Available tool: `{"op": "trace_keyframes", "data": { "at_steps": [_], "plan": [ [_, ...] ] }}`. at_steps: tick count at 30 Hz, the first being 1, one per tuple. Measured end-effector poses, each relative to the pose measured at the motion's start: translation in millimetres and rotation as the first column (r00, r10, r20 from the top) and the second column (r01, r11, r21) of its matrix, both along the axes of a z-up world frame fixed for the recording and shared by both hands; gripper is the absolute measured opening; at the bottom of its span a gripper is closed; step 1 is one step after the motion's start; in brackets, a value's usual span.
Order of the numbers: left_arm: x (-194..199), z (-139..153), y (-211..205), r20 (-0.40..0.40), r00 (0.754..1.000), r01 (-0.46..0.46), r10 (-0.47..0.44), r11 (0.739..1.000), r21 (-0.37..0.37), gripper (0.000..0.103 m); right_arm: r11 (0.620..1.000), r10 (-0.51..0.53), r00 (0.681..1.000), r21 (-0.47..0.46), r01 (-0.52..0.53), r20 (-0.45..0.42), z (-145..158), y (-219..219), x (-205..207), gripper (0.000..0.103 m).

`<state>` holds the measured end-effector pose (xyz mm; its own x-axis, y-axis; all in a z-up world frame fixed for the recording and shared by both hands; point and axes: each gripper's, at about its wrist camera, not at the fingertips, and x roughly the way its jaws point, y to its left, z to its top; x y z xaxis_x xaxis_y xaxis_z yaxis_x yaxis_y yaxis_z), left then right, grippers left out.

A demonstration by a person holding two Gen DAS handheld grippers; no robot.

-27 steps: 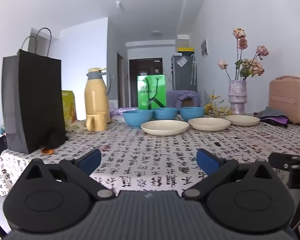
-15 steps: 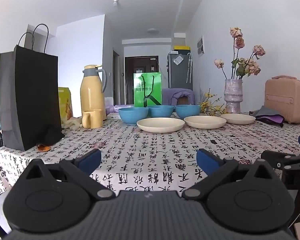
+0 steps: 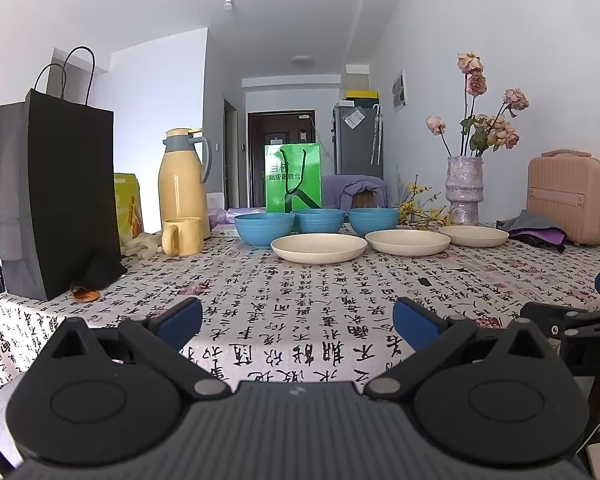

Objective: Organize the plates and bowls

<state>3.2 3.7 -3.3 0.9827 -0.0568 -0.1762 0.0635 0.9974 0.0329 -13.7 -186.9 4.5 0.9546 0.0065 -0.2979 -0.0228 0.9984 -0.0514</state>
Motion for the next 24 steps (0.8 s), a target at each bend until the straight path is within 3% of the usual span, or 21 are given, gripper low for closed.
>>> {"op": "trace_keyframes", "data": {
  "at_steps": [24],
  "plan": [
    [-3.8,-0.3,-4.1,0.018,1.0,-0.001,0.001,1.0,0.015,0.103,1.0,0.002,1.0,0.006,-0.002,-0.001,0.3,0.4,-0.2,0.103]
  ]
}}
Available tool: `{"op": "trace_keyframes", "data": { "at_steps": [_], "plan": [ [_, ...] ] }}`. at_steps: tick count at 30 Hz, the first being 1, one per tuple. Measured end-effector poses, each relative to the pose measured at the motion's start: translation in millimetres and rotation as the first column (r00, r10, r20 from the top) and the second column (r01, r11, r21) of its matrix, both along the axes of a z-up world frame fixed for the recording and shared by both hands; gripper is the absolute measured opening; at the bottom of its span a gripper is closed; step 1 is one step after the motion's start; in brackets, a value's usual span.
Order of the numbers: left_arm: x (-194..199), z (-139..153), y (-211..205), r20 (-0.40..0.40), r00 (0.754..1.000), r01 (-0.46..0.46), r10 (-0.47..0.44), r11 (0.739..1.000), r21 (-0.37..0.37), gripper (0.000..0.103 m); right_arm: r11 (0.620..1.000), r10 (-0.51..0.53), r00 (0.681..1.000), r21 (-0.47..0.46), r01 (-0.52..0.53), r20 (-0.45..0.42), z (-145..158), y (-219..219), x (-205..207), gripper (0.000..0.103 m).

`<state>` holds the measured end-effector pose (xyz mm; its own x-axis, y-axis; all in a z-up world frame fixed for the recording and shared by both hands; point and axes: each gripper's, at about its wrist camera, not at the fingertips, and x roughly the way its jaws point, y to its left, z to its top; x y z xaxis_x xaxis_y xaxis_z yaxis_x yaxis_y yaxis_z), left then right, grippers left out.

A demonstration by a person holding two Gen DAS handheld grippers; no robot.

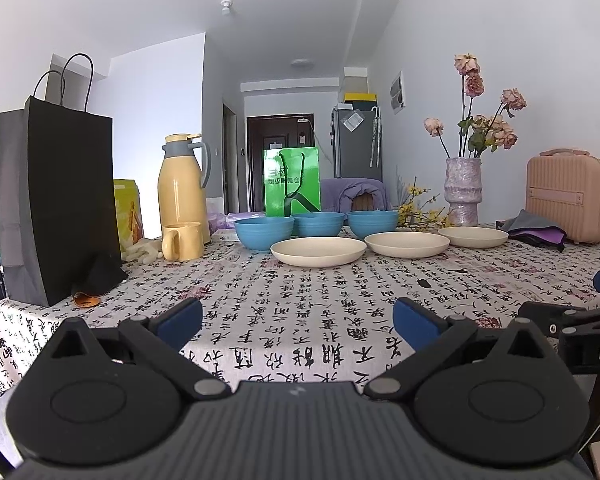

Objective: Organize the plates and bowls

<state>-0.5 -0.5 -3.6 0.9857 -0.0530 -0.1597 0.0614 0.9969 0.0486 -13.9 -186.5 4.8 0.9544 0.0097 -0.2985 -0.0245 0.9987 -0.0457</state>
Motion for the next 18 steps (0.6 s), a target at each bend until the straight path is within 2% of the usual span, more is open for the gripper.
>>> {"op": "trace_keyframes", "data": {
  "at_steps": [18],
  "plan": [
    [-2.9,2.0,-0.8,0.004,1.0,0.0,0.0,1.0,0.0,0.103,1.0,0.001,1.0,0.002,-0.001,0.002,0.3,0.7,-1.3,0.103]
  ]
}}
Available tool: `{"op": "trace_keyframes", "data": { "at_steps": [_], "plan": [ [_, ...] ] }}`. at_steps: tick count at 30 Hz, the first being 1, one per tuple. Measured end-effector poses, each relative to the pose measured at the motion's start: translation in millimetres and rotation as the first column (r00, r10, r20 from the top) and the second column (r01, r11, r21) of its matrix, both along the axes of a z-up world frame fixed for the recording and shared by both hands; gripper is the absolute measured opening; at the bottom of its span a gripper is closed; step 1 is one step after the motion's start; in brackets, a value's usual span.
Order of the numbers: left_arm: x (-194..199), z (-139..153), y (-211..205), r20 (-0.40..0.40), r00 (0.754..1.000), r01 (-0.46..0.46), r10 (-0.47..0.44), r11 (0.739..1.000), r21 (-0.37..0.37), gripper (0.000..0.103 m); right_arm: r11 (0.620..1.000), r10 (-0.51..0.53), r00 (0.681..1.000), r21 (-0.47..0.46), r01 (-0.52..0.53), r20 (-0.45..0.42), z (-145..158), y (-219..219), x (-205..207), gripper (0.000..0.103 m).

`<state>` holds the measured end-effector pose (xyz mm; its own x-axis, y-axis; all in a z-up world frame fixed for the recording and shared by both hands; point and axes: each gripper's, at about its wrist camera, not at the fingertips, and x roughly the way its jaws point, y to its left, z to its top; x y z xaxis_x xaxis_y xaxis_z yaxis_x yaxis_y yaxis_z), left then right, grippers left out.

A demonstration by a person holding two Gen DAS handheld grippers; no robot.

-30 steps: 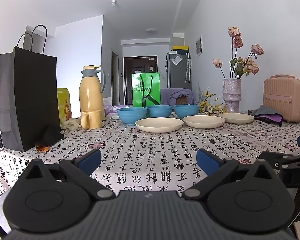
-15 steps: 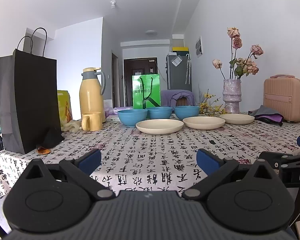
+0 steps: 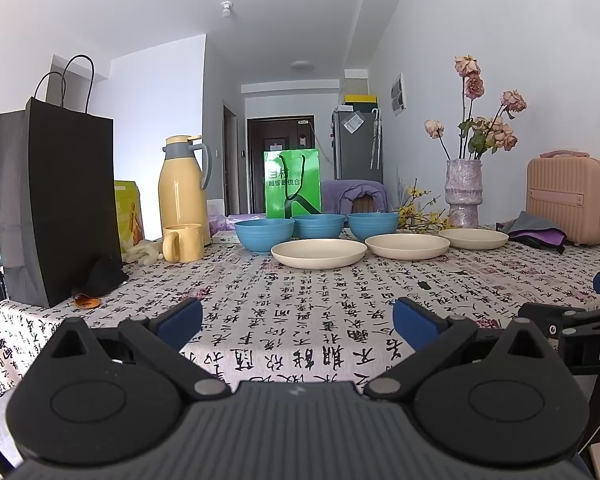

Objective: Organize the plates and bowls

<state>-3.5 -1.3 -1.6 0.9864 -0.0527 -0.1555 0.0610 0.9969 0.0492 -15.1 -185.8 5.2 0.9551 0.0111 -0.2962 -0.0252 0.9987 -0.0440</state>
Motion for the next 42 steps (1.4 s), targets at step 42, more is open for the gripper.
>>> {"op": "trace_keyframes", "data": {
  "at_steps": [42],
  "plan": [
    [8,6,9,-0.009,0.999,-0.033,0.033,0.999,0.002,0.103,1.0,0.007,1.0,-0.006,-0.007,0.022,9,3,13,0.103]
  ]
}}
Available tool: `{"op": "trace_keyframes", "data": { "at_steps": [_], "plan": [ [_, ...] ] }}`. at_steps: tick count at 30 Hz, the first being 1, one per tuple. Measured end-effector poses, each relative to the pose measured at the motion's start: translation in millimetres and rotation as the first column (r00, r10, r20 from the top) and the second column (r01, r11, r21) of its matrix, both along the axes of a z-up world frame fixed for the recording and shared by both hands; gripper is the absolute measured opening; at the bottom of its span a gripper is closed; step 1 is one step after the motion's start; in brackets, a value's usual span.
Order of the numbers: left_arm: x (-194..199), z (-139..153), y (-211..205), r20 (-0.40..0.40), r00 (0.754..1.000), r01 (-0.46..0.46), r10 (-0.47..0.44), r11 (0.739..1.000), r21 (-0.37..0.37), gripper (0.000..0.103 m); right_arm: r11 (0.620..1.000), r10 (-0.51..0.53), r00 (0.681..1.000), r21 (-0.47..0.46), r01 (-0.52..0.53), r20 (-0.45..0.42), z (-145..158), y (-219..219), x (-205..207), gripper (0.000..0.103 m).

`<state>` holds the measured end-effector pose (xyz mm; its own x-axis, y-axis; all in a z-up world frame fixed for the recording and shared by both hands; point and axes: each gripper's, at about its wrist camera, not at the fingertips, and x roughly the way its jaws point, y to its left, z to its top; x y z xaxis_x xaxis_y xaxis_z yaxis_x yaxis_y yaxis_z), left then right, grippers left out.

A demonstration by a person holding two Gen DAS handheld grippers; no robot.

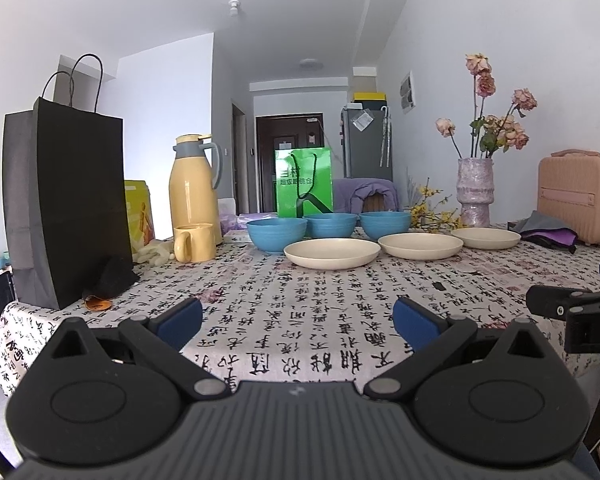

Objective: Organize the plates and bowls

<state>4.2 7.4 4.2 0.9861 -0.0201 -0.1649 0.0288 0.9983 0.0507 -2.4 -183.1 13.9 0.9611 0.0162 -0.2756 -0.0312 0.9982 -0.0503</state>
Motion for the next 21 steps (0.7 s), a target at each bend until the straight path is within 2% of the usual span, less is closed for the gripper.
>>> {"op": "trace_keyframes", "data": {
  "at_steps": [12,18,21],
  "plan": [
    [41,7,13,-0.056,0.996,-0.075,0.072,0.996,-0.046,0.103,0.998,-0.064,0.996,-0.016,0.065,0.059,23,-16,41,0.103],
    [64,20,7,-0.033,0.996,-0.085,0.084,0.996,-0.019,0.103,0.996,-0.089,0.993,0.035,0.087,0.072,31,-34,70,0.103],
    [79,30,4,-0.034,0.996,-0.08,0.079,0.996,-0.029,0.103,0.993,-0.082,0.996,0.089,0.078,0.036,36,-42,91,0.103]
  ]
}}
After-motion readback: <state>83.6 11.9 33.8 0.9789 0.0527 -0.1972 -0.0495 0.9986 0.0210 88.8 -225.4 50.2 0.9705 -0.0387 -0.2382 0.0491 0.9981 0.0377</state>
